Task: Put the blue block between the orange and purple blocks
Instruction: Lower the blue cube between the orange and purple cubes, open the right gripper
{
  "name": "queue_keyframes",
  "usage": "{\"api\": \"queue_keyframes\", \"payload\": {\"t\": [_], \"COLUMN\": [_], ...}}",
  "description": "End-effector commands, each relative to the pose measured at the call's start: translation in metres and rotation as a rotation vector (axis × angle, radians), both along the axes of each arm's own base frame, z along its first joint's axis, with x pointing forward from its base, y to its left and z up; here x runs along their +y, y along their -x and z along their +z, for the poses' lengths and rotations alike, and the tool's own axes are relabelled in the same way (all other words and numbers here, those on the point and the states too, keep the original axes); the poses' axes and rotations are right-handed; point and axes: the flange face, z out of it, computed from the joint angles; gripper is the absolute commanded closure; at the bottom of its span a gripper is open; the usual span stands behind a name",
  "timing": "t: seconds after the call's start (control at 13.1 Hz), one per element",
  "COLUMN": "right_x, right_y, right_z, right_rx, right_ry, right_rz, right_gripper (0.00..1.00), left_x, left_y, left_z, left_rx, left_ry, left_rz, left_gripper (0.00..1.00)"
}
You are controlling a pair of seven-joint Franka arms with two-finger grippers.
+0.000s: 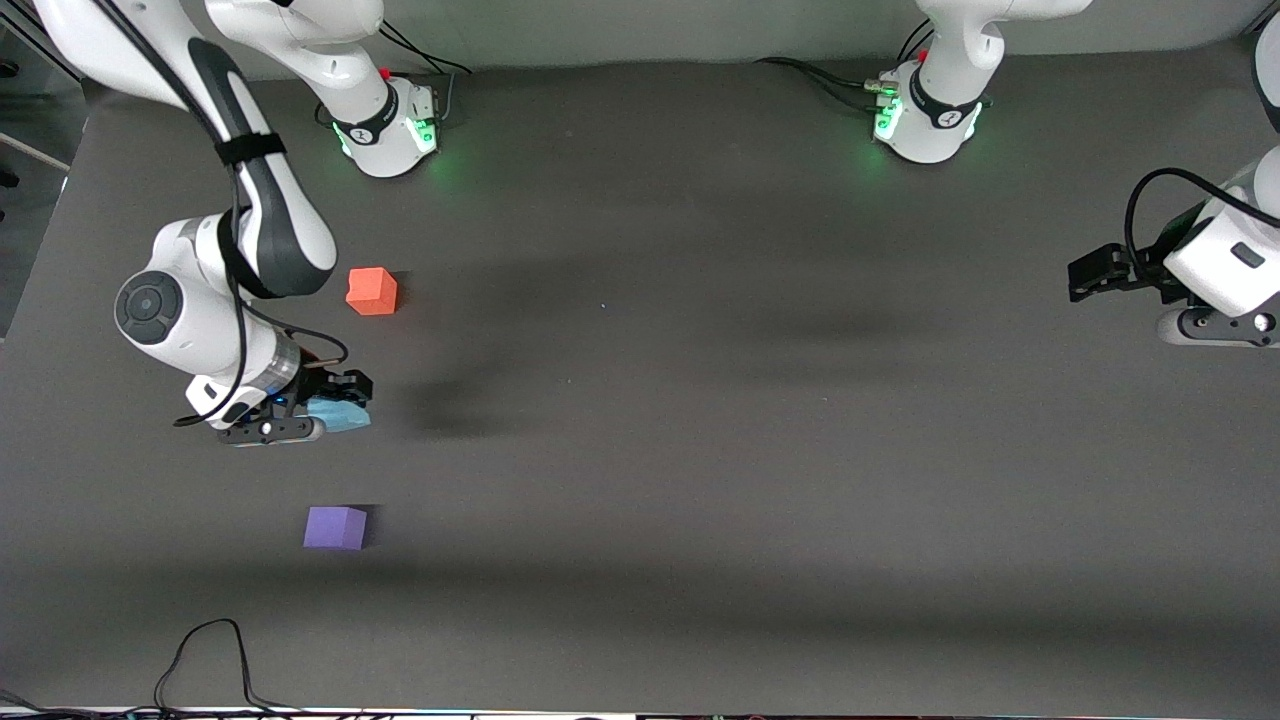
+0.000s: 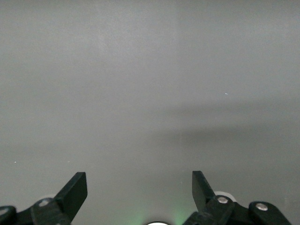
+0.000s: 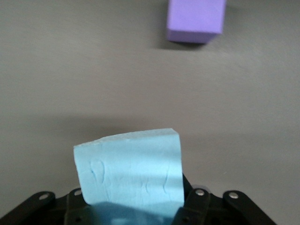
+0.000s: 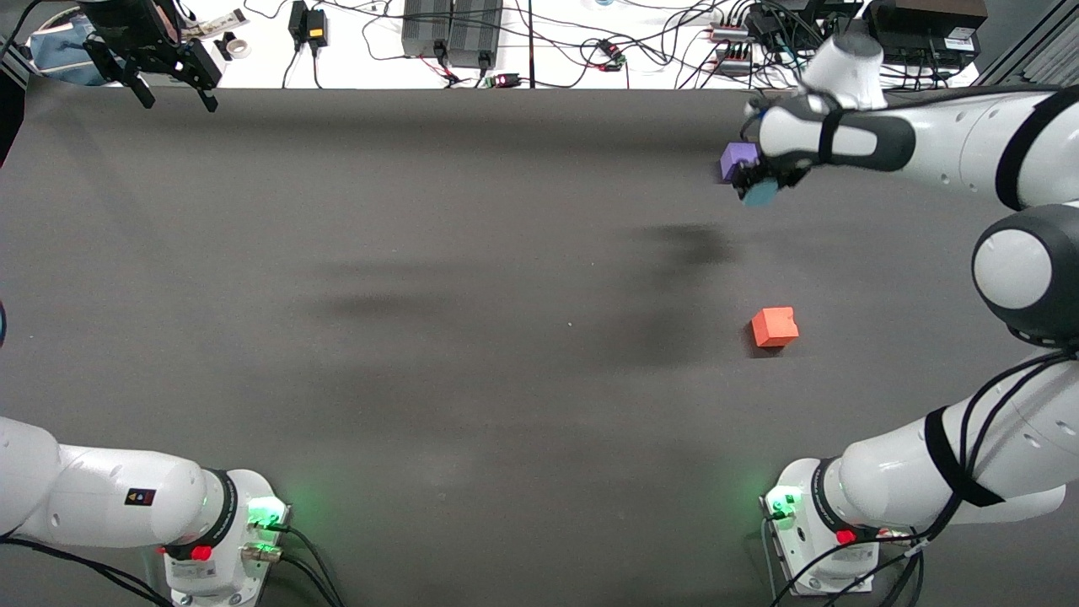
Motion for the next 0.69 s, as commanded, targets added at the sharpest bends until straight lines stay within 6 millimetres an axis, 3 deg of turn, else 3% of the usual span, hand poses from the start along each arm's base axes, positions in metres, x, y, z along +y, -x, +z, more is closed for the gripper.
{"api": "queue_keyframes", "payload": {"t": [0.0,0.15,0.31,0.61], "right_x": [0.001,-0.001,-0.001,-0.016], "right_y": [0.022,0.025,0.026,0.027], "right_z": [-0.055,-0.078,-0.081,-0.094], "right_rx": [-0.024,-0.025,-0.022,-0.021], "right_ry": [-0.013,-0.011,-0.01,0.0], "right_rz": [0.015,0.01,0.009,-0.016], "right_gripper": [0.67,0.67,0.57,0.47], "left_x": [-0.001,-0.002,-0.004,0.001], "left_y": [0.006,0.006,0.006,0.007], "left_z": [0.0,0.0,0.0,0.001], "left_rx": [-0.018,-0.016,-0.016,-0.014], "left_ry": [0.01,0.012,0.012,0.012], "left_rz": [-0.016,-0.019,-0.024,-0.015], "left_gripper": [0.0,0.0,0.0,0.0]}}
